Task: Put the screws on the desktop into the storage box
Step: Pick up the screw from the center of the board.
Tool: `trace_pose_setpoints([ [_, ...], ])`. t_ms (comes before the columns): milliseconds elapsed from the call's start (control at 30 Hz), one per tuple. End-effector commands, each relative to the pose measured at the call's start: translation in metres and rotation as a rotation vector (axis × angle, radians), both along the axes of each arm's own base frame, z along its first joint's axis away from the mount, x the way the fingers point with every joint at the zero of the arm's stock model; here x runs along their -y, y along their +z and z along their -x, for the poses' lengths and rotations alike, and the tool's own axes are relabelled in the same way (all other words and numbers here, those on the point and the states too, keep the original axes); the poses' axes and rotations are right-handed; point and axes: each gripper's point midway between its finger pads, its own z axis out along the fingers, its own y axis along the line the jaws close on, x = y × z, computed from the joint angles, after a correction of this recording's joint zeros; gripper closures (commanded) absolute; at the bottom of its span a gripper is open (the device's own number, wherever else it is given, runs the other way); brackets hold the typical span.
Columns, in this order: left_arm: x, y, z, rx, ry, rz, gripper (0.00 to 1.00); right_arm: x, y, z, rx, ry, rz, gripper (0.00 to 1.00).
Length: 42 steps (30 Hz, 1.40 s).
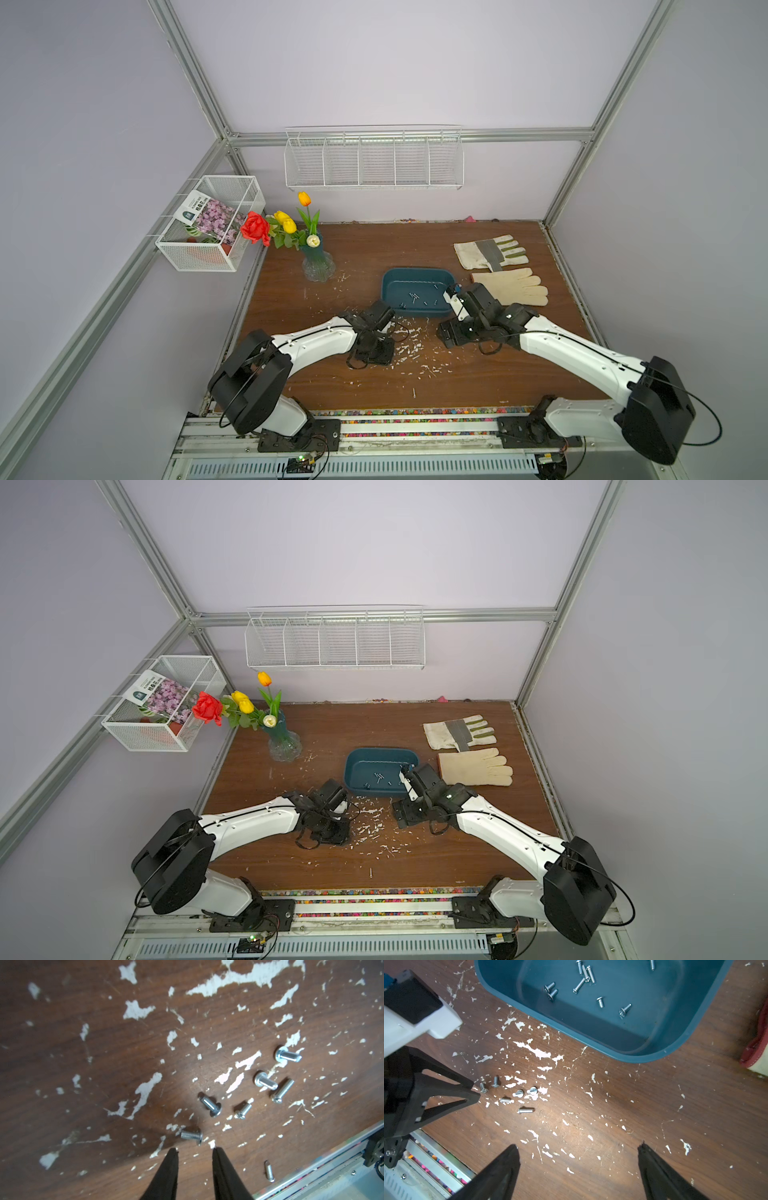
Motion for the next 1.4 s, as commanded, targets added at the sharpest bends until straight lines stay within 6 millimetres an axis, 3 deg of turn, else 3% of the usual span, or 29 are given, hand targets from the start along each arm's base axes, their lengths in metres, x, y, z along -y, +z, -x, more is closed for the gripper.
trace_pose_setpoints([
  [0, -0.0004, -0.006, -0.0011, 0.008, -0.017, -0.019, 0.67, 0.0046, -0.0059, 0.0022, -0.009, -0.013, 0.02, 0.08],
  [1367, 0.0082, -0.0106, -0.0098, 0.008, -0.047, -0.034, 0.66, 0.0075, -0.0093, 0.0031, -0.014, -0.013, 0.039, 0.08],
])
